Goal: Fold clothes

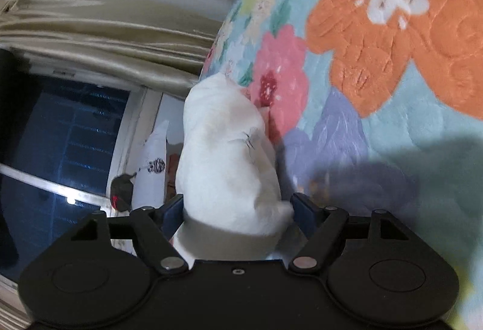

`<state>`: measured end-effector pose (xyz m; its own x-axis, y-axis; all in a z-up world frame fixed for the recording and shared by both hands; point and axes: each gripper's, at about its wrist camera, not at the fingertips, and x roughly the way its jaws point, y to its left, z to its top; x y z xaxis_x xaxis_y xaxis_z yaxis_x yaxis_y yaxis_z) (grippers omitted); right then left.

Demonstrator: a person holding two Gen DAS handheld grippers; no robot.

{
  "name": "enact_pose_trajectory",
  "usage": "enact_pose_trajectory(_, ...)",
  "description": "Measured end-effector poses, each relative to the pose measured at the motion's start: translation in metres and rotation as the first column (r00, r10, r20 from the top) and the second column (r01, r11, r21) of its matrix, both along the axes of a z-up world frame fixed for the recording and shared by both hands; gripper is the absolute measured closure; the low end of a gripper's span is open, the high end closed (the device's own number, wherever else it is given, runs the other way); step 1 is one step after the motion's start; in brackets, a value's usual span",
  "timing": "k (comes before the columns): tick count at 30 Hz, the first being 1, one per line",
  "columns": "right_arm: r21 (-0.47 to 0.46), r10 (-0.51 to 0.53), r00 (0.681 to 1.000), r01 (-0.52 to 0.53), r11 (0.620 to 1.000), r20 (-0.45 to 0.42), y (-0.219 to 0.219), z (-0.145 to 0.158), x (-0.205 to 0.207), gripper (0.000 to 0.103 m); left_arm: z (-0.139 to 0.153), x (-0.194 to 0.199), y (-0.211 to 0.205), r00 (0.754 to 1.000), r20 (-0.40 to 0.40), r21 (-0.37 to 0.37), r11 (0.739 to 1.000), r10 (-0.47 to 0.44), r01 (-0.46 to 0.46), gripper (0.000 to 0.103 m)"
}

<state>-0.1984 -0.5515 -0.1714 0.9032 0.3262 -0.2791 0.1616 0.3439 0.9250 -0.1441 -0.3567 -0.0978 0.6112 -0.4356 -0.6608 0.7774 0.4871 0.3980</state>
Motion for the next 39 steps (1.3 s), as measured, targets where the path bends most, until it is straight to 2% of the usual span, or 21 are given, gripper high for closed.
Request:
enact_pose_trajectory(3,-0.045,0.009,0.999,-0.007,0.999,0.044,-0.003,0.002,0.011,0.035,0.003,0.003,0.0,1.0,0.013,-0.01,1.0,0.0,0.0,0.07)
enact_pose_trajectory(5,-0.111,0.037,0.997,-0.029,0.993,0.069,0.0,0.014,0.012,0.051,0.007,0.003,-0.002,1.0,0.029,-0.011,1.0,-0.001,0.001,0.07)
enact_pose_trajectory(7,-0.177,0.059,0.993,-0.041,0.983,0.1,0.005,0.029,0.01,0.057,0.015,0.003,-0.001,0.999,0.037,-0.032,0.999,0.008,-0.006,0.07)
enact_pose_trajectory(10,-0.272,0.07,0.983,-0.022,0.962,0.168,0.015,0.059,-0.003,0.06,0.035,0.0,0.006,0.998,0.059,-0.093,0.996,0.014,-0.008,0.071)
enact_pose_trajectory(14,-0.386,0.059,0.962,0.052,0.921,0.268,0.026,0.11,-0.033,0.06,0.069,-0.019,0.011,0.985,0.167,-0.153,0.986,-0.035,0.061,0.072)
enact_pose_trajectory(17,-0.451,0.019,0.934,0.154,0.879,0.356,0.029,0.155,-0.064,0.06,0.105,-0.037,0.004,0.957,0.269,-0.167,0.973,-0.108,0.157,0.072)
enact_pose_trajectory(20,-0.463,-0.05,0.898,0.273,0.843,0.438,0.02,0.202,-0.1,0.06,0.15,-0.051,-0.014,0.916,0.348,-0.163,0.95,-0.199,0.268,0.074)
enact_pose_trajectory(22,-0.478,-0.1,0.876,0.349,0.806,0.471,0.008,0.231,-0.123,0.06,0.184,-0.058,-0.036,0.886,0.384,-0.149,0.93,-0.259,0.336,0.075)
enact_pose_trajectory(25,-0.443,-0.195,0.833,0.456,0.772,0.517,-0.018,0.261,-0.162,0.06,0.233,-0.074,-0.078,0.846,0.405,-0.121,0.897,-0.346,0.425,0.075)
enact_pose_trajectory(29,-0.357,-0.328,0.767,0.572,0.738,0.551,-0.058,0.264,-0.221,0.06,0.264,-0.109,-0.135,0.773,0.441,-0.073,0.84,-0.456,0.537,0.075)
enact_pose_trajectory(30,-0.336,-0.36,0.75,0.599,0.727,0.555,-0.069,0.261,-0.236,0.06,0.266,-0.119,-0.149,0.763,0.437,-0.077,0.825,-0.477,0.56,0.075)
enact_pose_trajectory(32,-0.312,-0.41,0.711,0.65,0.693,0.571,-0.092,0.255,-0.264,0.06,0.262,-0.14,-0.176,0.765,0.415,-0.146,0.794,-0.492,0.59,0.075)
enact_pose_trajectory(34,-0.291,-0.46,0.684,0.688,0.665,0.567,-0.117,0.241,-0.287,0.06,0.242,-0.16,-0.206,0.754,0.423,-0.175,0.771,-0.502,0.612,0.075)
enact_pose_trajectory(36,-0.274,-0.535,0.669,0.72,0.637,0.516,-0.143,0.22,-0.302,0.06,0.213,-0.177,-0.236,0.725,0.46,-0.157,0.757,-0.513,0.635,0.075)
enact_pose_trajectory(37,-0.253,-0.57,0.669,0.726,0.64,0.477,-0.154,0.207,-0.306,0.06,0.198,-0.183,-0.248,0.721,0.455,-0.142,0.757,-0.522,0.638,0.075)
enact_pose_trajectory(39,-0.232,-0.659,0.681,0.73,0.643,0.318,-0.171,0.179,-0.307,0.06,0.169,-0.193,-0.266,0.746,0.377,-0.11,0.774,-0.549,0.624,0.077)
